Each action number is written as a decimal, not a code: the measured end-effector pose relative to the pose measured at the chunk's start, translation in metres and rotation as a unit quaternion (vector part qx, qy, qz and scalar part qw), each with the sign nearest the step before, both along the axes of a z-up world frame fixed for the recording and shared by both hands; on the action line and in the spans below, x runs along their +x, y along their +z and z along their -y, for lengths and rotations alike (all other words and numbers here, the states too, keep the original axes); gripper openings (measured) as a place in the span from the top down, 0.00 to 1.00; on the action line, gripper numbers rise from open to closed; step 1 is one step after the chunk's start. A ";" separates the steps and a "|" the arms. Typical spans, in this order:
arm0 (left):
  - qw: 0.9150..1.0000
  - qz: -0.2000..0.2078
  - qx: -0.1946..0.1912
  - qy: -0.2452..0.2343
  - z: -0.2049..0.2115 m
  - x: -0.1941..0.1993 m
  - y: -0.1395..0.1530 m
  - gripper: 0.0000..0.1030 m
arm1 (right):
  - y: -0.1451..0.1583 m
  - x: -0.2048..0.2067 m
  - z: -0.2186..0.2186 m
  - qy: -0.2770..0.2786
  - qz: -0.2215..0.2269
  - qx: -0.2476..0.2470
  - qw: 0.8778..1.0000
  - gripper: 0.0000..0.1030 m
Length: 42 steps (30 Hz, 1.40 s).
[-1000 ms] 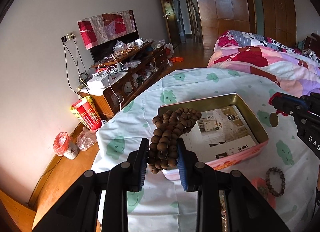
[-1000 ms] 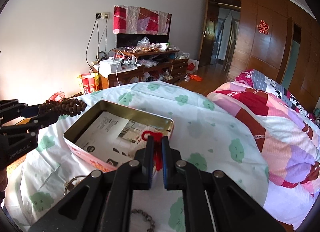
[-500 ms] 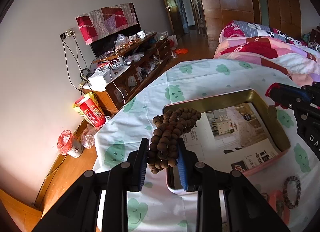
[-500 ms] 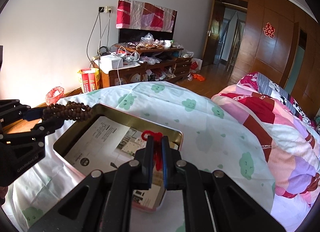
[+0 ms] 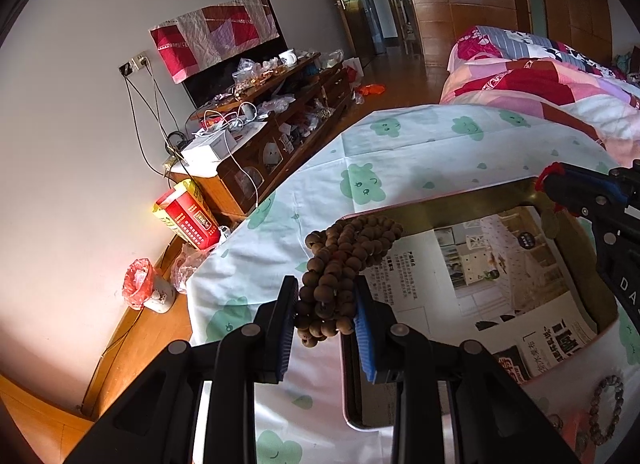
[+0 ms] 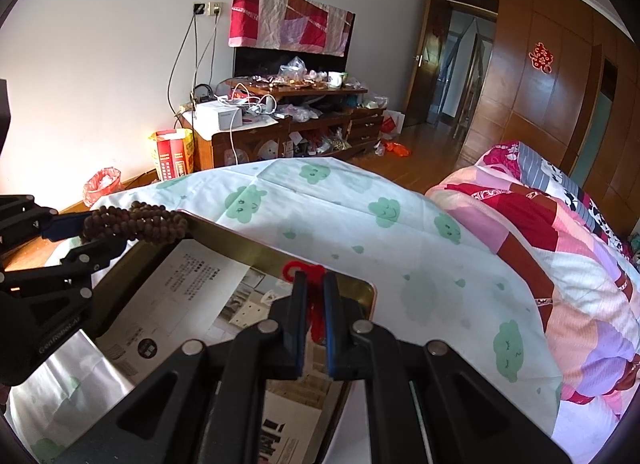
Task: Organize jewelry
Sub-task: 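Carry both items into the pink tin and open both grippers, then move both grippers back over the remaining jewelry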
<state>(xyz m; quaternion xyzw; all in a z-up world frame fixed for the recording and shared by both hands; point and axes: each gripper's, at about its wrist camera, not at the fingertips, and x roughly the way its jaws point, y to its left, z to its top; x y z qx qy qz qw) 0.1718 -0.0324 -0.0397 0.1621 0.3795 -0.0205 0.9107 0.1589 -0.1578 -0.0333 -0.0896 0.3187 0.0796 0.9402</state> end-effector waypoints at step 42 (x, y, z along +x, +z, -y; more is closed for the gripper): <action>0.998 0.022 -0.041 0.052 -0.035 -0.072 -0.011 0.24 | -0.029 -0.038 0.038 -0.057 -0.032 0.034 0.997 0.44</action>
